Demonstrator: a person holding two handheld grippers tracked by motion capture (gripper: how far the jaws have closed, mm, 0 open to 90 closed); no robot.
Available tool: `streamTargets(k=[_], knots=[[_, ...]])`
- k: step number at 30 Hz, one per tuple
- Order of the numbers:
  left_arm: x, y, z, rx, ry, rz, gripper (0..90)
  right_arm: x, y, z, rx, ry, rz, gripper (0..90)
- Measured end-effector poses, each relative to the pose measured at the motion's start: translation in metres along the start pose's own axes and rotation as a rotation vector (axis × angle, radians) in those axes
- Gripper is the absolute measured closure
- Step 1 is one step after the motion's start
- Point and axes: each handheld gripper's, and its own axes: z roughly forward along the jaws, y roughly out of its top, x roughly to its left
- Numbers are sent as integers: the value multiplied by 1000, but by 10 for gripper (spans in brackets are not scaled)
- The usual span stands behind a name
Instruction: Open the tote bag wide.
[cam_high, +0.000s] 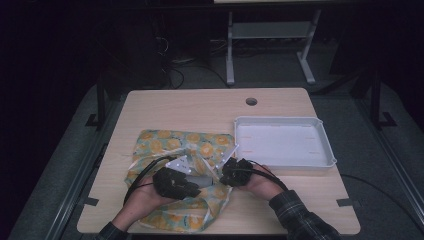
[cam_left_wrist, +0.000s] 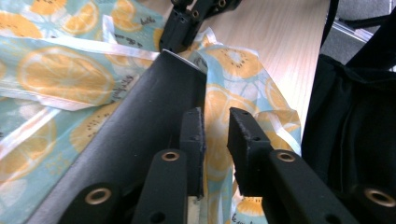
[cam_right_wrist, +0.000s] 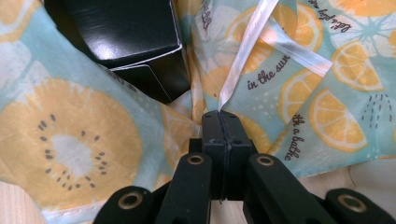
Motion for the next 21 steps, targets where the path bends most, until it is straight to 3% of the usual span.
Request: streamTargets(k=[4,12,21], knots=[[-1,-1,3,34,-4,15,889,0,0,0,2,2,-3,895],[-8,-1,13,61,-21,47,898,1,0,2,14,2,-5,895],[-14,-6,30,129,-28,68,898,1,0,3,21,2,-11,895]])
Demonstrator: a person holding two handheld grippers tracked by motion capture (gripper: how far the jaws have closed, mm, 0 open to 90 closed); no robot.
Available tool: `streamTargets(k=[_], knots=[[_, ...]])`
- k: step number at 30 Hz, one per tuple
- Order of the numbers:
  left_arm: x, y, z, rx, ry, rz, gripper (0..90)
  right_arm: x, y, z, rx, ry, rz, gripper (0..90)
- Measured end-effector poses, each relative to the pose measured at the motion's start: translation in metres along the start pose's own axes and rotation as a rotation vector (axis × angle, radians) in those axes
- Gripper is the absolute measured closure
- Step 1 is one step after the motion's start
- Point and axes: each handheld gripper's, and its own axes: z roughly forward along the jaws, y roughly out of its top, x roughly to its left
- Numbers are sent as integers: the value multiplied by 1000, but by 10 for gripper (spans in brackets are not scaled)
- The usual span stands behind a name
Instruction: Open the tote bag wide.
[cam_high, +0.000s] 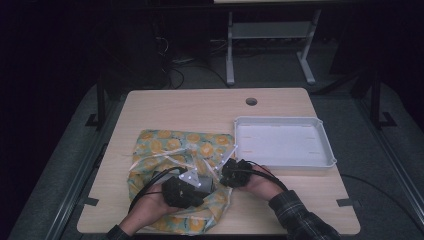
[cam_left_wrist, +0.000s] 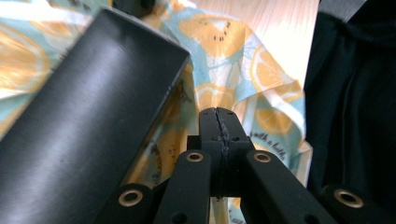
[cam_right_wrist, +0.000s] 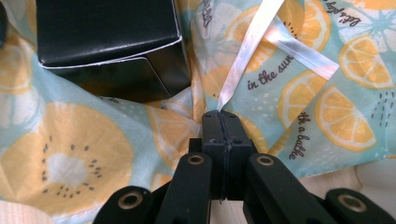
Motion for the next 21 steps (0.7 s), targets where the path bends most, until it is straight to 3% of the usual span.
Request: streamTargets(k=[7,16,21], knots=[[-1,-9,9,72,21,7,899,-1,0,0,0,0,-6,895],[1,-21,12,108,14,-8,900,-1,-1,0,0,-3,-9,896],[2,-25,11,103,10,-14,900,-1,-1,0,0,-6,-11,896]])
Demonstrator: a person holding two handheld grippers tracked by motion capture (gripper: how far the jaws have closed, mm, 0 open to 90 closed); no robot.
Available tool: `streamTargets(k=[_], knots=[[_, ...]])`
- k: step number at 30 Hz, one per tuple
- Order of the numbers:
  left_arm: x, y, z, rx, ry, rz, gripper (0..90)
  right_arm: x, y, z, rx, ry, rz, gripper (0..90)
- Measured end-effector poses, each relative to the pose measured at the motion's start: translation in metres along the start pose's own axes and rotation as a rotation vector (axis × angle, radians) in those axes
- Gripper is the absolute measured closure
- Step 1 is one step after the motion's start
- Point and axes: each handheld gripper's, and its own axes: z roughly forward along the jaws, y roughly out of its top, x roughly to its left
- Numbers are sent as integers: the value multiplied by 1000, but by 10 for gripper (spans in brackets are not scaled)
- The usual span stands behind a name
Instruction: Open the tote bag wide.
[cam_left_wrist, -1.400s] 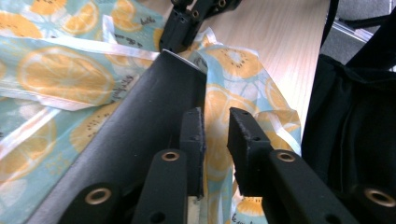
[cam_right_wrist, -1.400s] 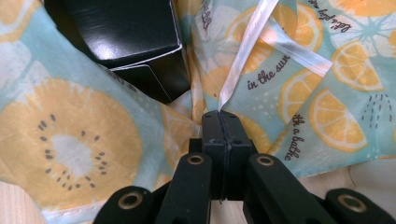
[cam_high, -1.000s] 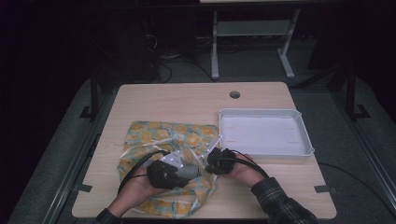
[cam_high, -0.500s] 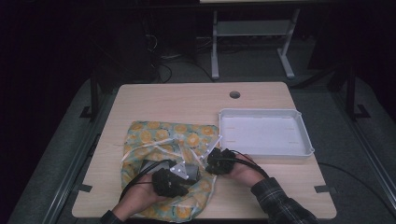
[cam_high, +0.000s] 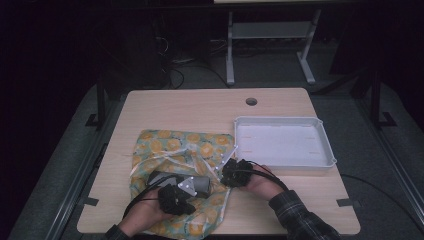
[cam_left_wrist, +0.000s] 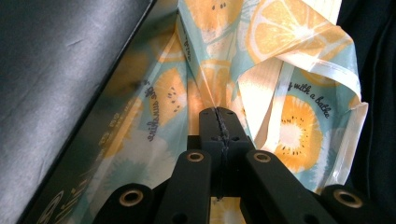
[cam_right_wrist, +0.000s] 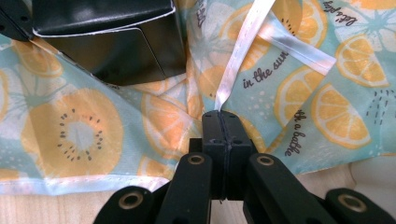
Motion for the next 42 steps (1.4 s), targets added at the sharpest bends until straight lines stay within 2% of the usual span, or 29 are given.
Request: streamTargets(k=[5,8,12,15,17,20,23,24,26,27,31,35,38,39,41,42], knots=[[1,-1,-3,-19,0,2,896,0,0,-1,-1,12,9,895],[2,-3,-10,-49,-14,-7,826,0,0,-1,1,12,10,895],[1,-6,-28,-101,-22,-7,711,0,0,-1,3,9,7,895],[1,-11,-47,-170,-23,-38,677,0,0,-1,2,7,5,895],[4,-14,-57,-195,-10,-45,670,0,0,-1,3,6,3,895],[11,-23,-78,-227,35,-83,658,0,0,-1,3,7,3,895],[22,-37,-96,-263,111,-138,633,0,0,-1,3,6,0,895],[25,-42,-102,-282,138,-169,623,1,0,-1,4,5,0,895],[33,-54,-114,-294,200,-202,604,1,0,-1,6,4,-1,895],[37,-61,-120,-291,246,-225,595,1,0,-1,6,3,-1,895],[48,-82,-131,-296,326,-307,571,1,0,-1,8,3,-1,895],[55,-93,-130,-296,347,-352,532,1,1,0,7,3,-1,895],[60,-95,-122,-259,363,-361,526,1,1,0,7,4,-2,895],[62,-96,-120,-244,373,-349,532,1,1,0,7,4,-2,895],[64,-96,-116,-228,383,-346,579,1,1,0,7,3,-3,895],[65,-97,-115,-223,381,-345,640,1,1,0,7,4,-2,895]])
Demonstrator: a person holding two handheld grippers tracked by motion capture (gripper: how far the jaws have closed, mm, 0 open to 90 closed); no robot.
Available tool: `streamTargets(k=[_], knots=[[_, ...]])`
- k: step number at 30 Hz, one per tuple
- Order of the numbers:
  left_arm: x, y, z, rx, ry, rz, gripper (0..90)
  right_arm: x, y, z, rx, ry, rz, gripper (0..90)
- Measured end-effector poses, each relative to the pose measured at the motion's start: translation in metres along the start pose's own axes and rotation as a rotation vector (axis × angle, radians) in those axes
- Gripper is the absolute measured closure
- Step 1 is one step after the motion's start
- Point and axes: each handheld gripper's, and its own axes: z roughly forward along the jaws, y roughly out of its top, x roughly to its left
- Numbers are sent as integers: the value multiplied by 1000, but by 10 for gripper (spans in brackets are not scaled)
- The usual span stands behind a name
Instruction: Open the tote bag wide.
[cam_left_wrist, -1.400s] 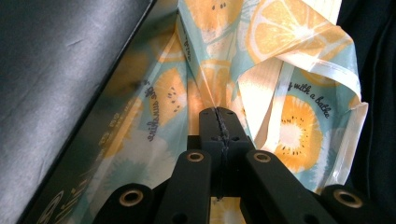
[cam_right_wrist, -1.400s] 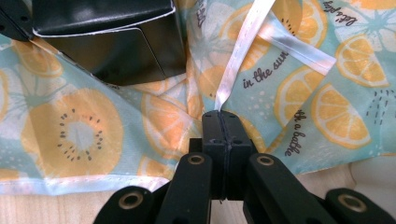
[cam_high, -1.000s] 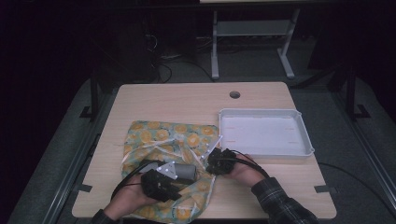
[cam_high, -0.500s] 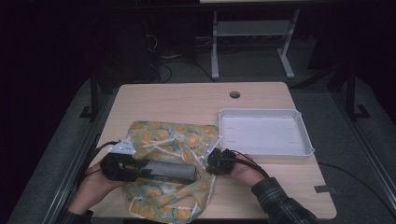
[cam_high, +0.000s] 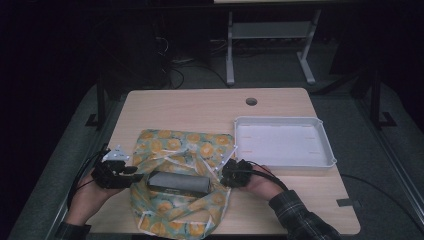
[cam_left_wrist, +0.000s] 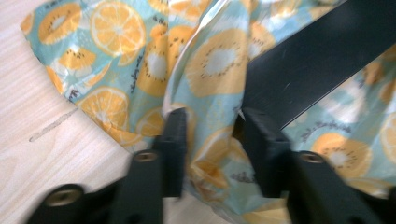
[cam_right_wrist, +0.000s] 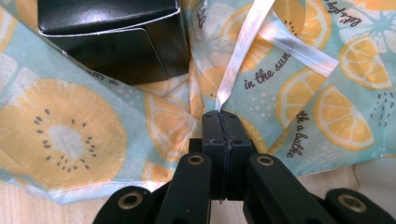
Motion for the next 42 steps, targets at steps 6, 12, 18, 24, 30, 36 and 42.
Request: streamTargets(k=[6,12,18,24,30,36,42], knots=[[5,-1,5,3,12,-7,878,0,0,0,0,-2,-1,895],[17,-3,20,31,16,-30,895,1,0,0,-1,-6,-9,895],[24,-6,39,77,7,-45,896,0,0,0,-1,-5,-9,896],[25,-12,49,133,8,-41,897,1,0,0,-2,-9,-16,896],[25,-14,53,153,9,-27,896,1,0,0,-2,-10,-20,895],[24,-14,53,152,14,-17,895,0,1,-2,-18,8,-6,841],[24,-15,52,148,11,-25,894,-2,2,-20,-107,36,24,747]])
